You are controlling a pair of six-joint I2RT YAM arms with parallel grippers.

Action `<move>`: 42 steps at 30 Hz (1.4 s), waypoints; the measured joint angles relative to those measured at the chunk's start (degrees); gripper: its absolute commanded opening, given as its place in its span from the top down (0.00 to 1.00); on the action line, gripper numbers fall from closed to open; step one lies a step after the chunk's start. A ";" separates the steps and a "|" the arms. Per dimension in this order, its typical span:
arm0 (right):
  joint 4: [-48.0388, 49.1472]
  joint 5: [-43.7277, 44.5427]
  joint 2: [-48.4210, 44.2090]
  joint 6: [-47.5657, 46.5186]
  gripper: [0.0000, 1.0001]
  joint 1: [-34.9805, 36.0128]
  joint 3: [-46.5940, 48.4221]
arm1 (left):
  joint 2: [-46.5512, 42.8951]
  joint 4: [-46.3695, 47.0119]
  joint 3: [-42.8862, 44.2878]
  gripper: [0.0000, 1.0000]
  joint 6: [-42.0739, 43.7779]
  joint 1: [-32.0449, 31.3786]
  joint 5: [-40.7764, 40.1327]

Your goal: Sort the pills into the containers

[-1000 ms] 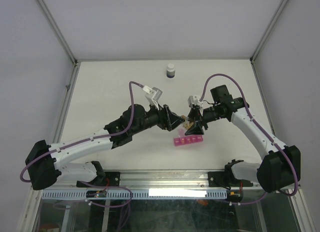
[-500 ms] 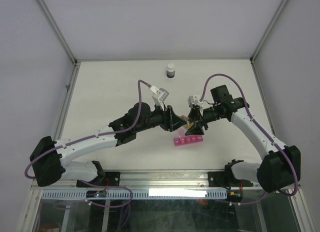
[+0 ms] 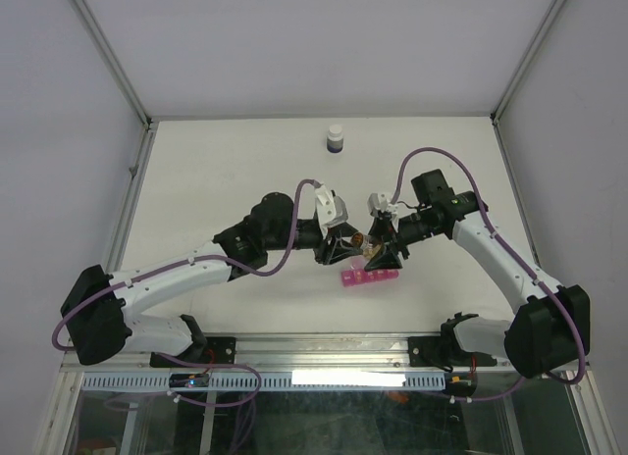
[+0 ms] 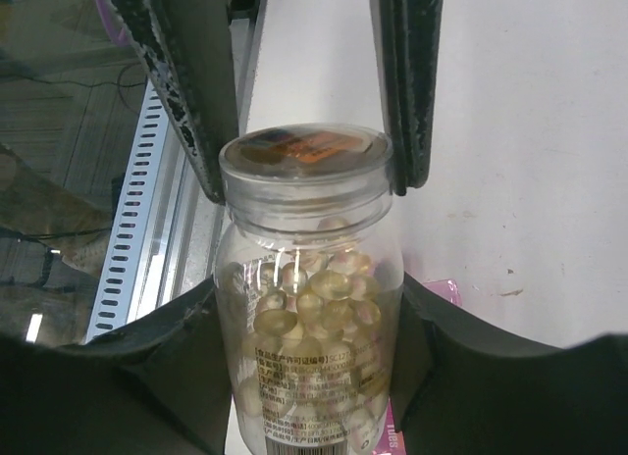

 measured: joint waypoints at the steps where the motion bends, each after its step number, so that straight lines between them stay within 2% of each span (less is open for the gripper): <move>1: -0.24 0.09 0.00 -0.26 1.00 0.04 0.00 | 0.26 -0.28 0.28 0.66 3.61 0.46 1.95; 3: -0.26 0.26 0.00 -0.42 1.00 0.04 0.00 | 1.01 -1.11 1.09 0.58 9.62 1.66 5.95; 4: -0.09 0.24 0.00 -0.44 1.00 0.04 0.00 | 1.31 -1.40 1.46 0.48 12.13 2.45 8.07; 5: 0.31 0.22 0.00 -0.37 1.00 0.04 0.00 | 1.49 -1.46 1.62 0.35 13.81 3.17 9.64; 6: 0.74 0.04 0.00 -0.24 1.00 0.04 0.00 | 1.53 -1.68 1.64 0.18 15.54 3.78 11.50; 7: 1.09 -0.07 0.00 0.11 1.00 -0.04 0.07 | 1.53 -1.97 1.64 0.06 16.26 4.48 12.33; 8: 1.31 -0.07 0.00 0.28 1.00 -0.22 0.09 | 1.53 -1.46 1.42 0.02 16.44 5.16 12.63; 13: 2.08 -0.07 0.00 0.74 1.00 -0.59 0.09 | -1.49 7.26 -5.84 0.01 12.96 6.54 11.02; 17: 2.10 -0.09 0.00 0.74 1.00 -0.59 0.09 | -5.53 13.38 -12.33 0.01 6.93 6.54 8.66; 22: 2.10 -0.09 0.00 0.74 1.00 -0.59 0.09 | -10.62 19.34 -17.07 0.01 -8.70 6.54 3.82; 27: 2.10 -0.09 0.00 0.74 1.00 -0.59 0.09 | -14.21 21.77 -17.79 0.11 -23.43 6.49 -1.53; 32: 2.10 -0.07 0.00 0.74 1.00 -0.59 0.09 | -14.71 15.08 -14.21 0.18 -30.36 4.20 -9.73; 37: 2.12 -0.07 0.00 0.74 1.00 -0.59 0.09 | -11.26 6.08 -6.21 0.27 -31.54 -0.33 -17.25; 42: 2.12 -0.07 0.00 0.74 1.00 -0.59 0.09 | -7.10 0.90 -2.19 0.42 -31.50 -2.12 -20.83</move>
